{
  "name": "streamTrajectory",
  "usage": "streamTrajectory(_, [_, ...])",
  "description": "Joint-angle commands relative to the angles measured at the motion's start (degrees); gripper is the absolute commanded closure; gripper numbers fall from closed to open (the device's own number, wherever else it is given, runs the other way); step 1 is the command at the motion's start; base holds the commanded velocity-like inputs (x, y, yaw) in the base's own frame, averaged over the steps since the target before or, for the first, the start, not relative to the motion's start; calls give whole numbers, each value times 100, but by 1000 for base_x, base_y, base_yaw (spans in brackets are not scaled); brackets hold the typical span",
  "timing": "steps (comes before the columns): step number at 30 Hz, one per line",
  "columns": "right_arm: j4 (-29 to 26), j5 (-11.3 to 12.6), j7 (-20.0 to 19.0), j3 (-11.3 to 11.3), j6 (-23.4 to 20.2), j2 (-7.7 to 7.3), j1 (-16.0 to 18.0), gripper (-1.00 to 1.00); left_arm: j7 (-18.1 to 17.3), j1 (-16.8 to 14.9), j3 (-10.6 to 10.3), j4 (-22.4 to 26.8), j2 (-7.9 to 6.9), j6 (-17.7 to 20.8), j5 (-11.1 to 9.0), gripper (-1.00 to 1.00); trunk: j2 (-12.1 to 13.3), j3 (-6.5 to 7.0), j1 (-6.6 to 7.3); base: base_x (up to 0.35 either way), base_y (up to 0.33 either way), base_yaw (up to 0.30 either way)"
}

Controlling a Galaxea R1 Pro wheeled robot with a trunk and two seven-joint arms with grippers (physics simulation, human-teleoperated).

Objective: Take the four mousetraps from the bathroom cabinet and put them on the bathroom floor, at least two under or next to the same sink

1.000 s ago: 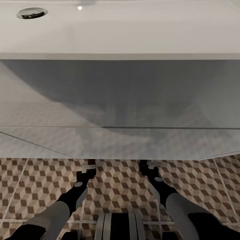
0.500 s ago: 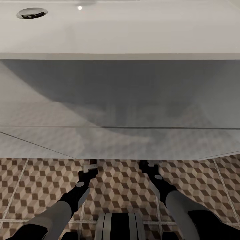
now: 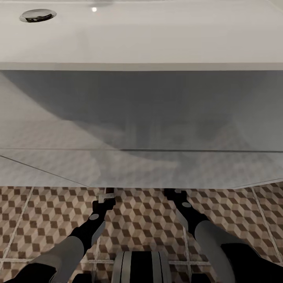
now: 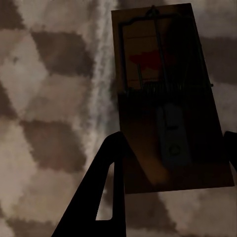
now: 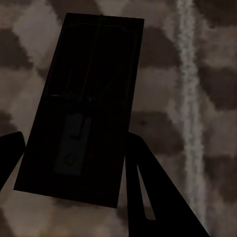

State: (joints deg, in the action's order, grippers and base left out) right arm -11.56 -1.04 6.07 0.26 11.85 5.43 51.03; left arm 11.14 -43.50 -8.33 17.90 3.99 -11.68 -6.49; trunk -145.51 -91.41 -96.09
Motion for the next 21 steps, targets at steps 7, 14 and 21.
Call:
streamTrajectory(7, [25,7,-1,-8,19,5,19,100,-209,-30,-46,-45,-41,-18,-70,100,-1,-3,1,0,0,0])
streamTrajectory(14, [30,8,-2,-15,19,9,21,100,-239,-115,-46,-50,-47,-25,-72,100,-1,-3,1,0,0,0])
streamTrajectory(21, [31,8,-2,-14,19,18,21,100,-244,-165,-46,-56,-52,-27,-70,100,-1,-3,1,0,0,0])
